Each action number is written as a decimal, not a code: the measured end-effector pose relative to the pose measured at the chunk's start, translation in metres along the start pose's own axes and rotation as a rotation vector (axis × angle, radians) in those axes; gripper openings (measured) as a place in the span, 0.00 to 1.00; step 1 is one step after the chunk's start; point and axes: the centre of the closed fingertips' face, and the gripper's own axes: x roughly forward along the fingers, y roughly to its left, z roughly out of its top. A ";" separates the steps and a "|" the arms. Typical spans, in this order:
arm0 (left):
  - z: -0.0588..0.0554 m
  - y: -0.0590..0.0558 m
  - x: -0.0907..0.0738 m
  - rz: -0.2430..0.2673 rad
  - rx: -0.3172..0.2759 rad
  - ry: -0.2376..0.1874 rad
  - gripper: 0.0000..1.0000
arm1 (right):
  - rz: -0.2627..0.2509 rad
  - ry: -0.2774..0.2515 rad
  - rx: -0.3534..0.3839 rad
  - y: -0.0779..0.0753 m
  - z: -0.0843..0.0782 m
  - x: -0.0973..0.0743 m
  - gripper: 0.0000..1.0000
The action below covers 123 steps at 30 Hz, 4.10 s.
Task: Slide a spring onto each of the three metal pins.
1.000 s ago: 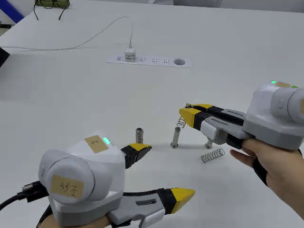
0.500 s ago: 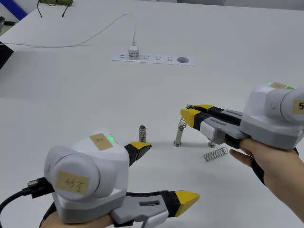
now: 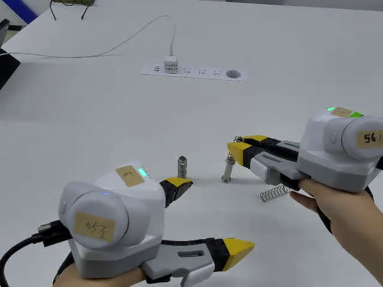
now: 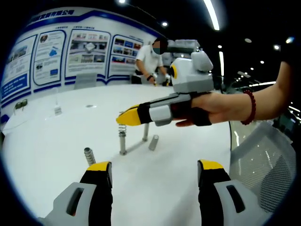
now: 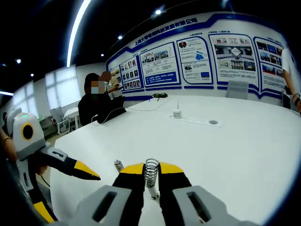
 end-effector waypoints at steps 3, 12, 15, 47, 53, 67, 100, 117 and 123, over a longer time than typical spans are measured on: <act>-0.001 0.001 0.000 0.002 0.001 0.003 0.75 | 0.000 0.003 -0.017 0.001 0.000 0.001 0.12; -0.002 -0.001 0.000 -0.002 0.000 0.008 0.75 | -0.005 0.052 -0.086 0.004 -0.011 0.002 0.12; -0.002 0.000 0.000 -0.002 0.000 0.008 0.75 | -0.004 0.051 -0.083 0.004 -0.011 0.003 0.12; -0.002 0.000 -0.001 0.002 -0.004 0.009 0.73 | -0.002 0.150 -0.073 0.002 -0.040 0.013 0.12; -0.002 0.001 -0.001 0.003 -0.001 0.009 0.73 | -0.005 0.163 -0.079 0.002 -0.043 0.013 0.12; -0.002 0.002 -0.001 0.009 0.011 0.007 0.71 | -0.004 0.183 -0.061 0.004 -0.049 0.013 0.17; 0.003 -0.002 0.005 0.015 0.093 0.033 0.61 | -0.057 0.012 -0.011 0.000 0.004 -0.052 0.41; 0.011 -0.006 0.025 0.001 0.114 0.040 0.51 | -0.050 -0.050 0.021 -0.004 0.002 -0.092 0.52; 0.012 -0.006 0.034 -0.007 0.137 0.048 0.48 | -0.056 -0.045 -0.010 -0.006 0.000 -0.106 0.53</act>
